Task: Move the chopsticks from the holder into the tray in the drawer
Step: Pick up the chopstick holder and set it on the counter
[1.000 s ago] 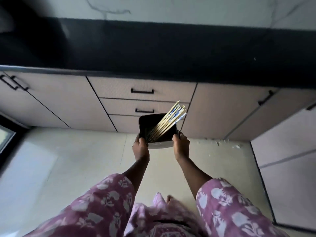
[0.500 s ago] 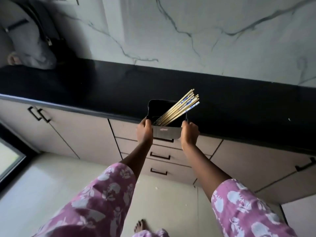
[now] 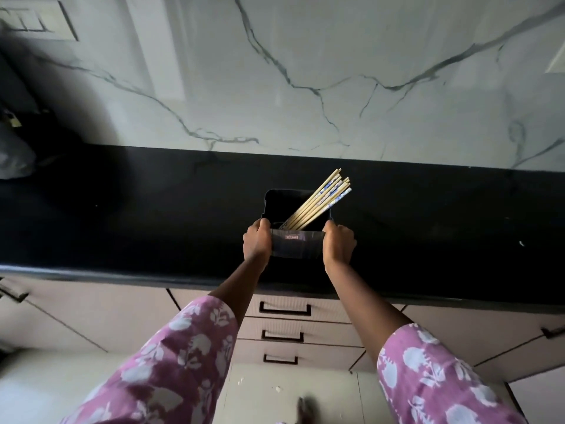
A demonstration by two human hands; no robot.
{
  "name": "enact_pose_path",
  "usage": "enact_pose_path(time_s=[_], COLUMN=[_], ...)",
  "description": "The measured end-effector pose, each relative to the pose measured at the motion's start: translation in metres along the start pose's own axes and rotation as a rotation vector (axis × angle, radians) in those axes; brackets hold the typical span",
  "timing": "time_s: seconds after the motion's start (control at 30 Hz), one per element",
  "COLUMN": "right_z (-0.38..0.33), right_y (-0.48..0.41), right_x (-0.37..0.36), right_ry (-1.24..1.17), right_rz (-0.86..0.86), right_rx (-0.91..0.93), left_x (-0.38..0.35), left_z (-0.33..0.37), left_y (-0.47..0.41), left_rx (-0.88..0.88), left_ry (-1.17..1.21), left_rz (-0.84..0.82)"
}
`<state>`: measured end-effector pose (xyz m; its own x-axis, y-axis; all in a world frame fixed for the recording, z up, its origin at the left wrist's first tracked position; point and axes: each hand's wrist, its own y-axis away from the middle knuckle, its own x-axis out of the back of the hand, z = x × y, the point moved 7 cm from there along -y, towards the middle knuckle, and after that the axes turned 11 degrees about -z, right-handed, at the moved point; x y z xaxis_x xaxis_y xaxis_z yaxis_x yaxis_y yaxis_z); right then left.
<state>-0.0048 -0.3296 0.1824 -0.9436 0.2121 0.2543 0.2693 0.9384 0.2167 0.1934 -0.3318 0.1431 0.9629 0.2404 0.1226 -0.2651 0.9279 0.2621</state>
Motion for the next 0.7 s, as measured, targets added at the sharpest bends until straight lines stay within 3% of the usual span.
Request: enact_pose_path(time_s=[0.3,0.7], right_z=[-0.014,-0.012], right_y=[-0.086,-0.123], right_x=[-0.020,-0.035], right_ry=[0.030,0.062], right_rz=[-0.041,-0.039], right_rx=[-0.036,-0.051], left_x=[-0.024,-0.031], left_z=[0.021,0.031], left_y=[-0.071,-0.106], left_rx=[0.072,0.087], left_ry=[0.000,-0.112], left_rz=[-0.011,-0.021])
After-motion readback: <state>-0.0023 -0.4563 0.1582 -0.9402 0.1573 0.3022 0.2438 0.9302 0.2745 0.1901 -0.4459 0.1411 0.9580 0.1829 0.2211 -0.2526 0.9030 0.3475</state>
